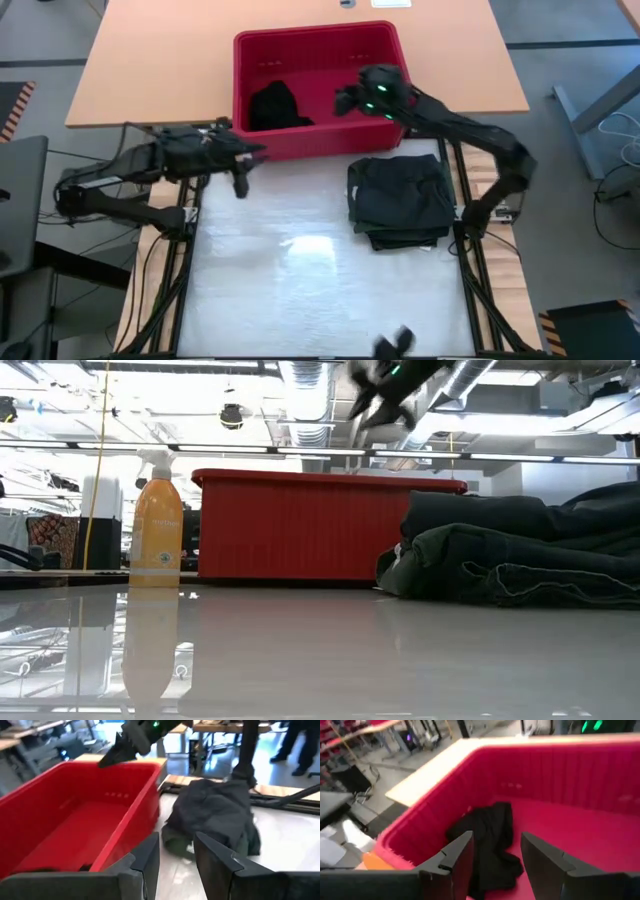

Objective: Fold Laundry from Bin
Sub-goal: Remove the black shirt from the red bin

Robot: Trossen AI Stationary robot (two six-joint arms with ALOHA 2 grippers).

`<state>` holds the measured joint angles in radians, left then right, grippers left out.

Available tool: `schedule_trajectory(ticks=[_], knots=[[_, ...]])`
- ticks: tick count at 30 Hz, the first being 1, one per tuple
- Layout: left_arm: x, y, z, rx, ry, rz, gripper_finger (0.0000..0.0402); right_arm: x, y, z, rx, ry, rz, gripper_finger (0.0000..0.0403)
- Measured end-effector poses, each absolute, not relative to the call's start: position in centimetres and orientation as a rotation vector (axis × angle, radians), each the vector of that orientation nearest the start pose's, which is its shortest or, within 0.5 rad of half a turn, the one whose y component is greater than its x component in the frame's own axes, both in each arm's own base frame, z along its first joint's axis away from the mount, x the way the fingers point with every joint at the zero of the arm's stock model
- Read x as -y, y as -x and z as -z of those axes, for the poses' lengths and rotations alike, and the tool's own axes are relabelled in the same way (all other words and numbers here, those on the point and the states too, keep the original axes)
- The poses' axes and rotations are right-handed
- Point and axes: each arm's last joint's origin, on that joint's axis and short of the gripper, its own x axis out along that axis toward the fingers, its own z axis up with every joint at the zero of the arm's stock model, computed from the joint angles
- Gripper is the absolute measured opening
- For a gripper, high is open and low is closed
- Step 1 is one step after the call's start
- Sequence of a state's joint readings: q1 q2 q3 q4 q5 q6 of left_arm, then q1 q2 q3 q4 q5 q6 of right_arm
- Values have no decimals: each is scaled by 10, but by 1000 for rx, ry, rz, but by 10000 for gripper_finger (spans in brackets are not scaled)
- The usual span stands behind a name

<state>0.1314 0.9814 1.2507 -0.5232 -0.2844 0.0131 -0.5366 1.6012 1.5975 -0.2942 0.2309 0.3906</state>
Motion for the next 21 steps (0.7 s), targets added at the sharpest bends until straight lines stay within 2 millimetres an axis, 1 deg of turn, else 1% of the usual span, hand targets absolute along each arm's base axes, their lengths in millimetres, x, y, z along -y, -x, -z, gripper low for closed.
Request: schedule_trajectory(ticks=[2,4,8,10,12,14,15,16,18,19,21], knots=[[-36,-173,-421,-281,-20,-439,110,218,-328,-385,-180,-437,801,191],[-39,-168,-419,-310,-17,-469,110,245,-343,-374,-195,-452,800,191],[-46,-166,-414,-364,-3,-555,110,299,-374,-350,-203,-477,758,199],[-50,-169,-412,-372,8,-609,110,323,-389,-334,-211,-473,718,207],[-55,-170,-411,-376,22,-668,110,344,-405,-313,-224,-465,677,218],[-61,-172,-409,-380,30,-713,110,359,-421,-290,-239,-481,618,231],[-64,-172,-408,-386,36,-729,110,366,-428,-275,-240,-487,589,239],[-68,-172,-407,-392,41,-746,110,369,-432,-262,-216,-490,554,246],[-74,-172,-406,-394,62,-776,110,374,-437,-237,-204,-524,493,258],[-78,-172,-405,-398,75,-791,110,376,-439,-225,-218,-539,483,263],[-84,-172,-404,-397,105,-804,110,379,-438,-207,-282,-574,465,270]])
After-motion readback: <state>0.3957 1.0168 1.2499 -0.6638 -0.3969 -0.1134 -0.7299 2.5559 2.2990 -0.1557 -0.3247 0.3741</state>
